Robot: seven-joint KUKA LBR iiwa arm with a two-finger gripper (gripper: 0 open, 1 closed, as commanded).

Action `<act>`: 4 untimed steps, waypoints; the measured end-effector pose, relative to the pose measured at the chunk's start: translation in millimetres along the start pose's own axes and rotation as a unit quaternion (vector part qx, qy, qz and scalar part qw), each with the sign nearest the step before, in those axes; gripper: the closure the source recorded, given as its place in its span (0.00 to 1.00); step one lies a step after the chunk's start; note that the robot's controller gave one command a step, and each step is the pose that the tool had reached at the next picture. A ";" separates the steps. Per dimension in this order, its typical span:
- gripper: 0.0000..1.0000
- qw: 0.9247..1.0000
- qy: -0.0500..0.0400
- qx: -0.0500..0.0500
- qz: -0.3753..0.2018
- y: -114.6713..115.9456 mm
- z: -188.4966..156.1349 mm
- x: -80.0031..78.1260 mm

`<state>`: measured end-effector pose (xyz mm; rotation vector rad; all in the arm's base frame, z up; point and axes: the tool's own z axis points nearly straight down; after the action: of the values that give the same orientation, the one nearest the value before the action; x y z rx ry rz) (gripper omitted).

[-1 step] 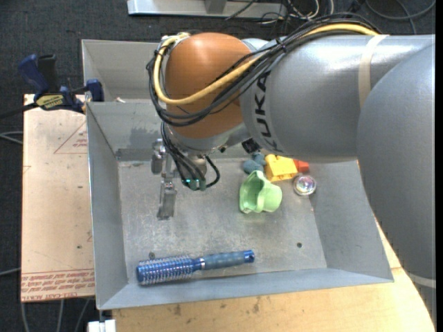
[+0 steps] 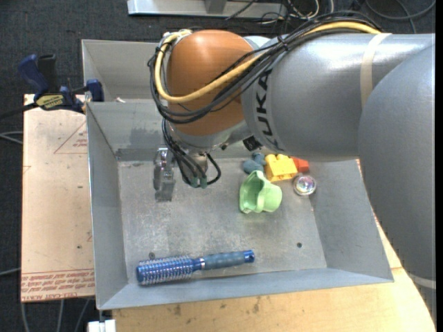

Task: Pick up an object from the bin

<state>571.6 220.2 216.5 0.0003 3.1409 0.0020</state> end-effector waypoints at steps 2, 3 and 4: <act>0.00 0.998 0.005 0.002 0.065 -50.5 93.6 62.3; 0.00 0.998 -0.001 0.000 0.060 -118.8 146.5 85.7; 1.00 0.998 -0.003 -0.001 0.057 -115.4 142.9 83.9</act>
Offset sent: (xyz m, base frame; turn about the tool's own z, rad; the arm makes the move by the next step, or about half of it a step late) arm 0.0000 0.0000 0.0000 0.0000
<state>487.8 105.0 73.4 0.1786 3.1299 0.0056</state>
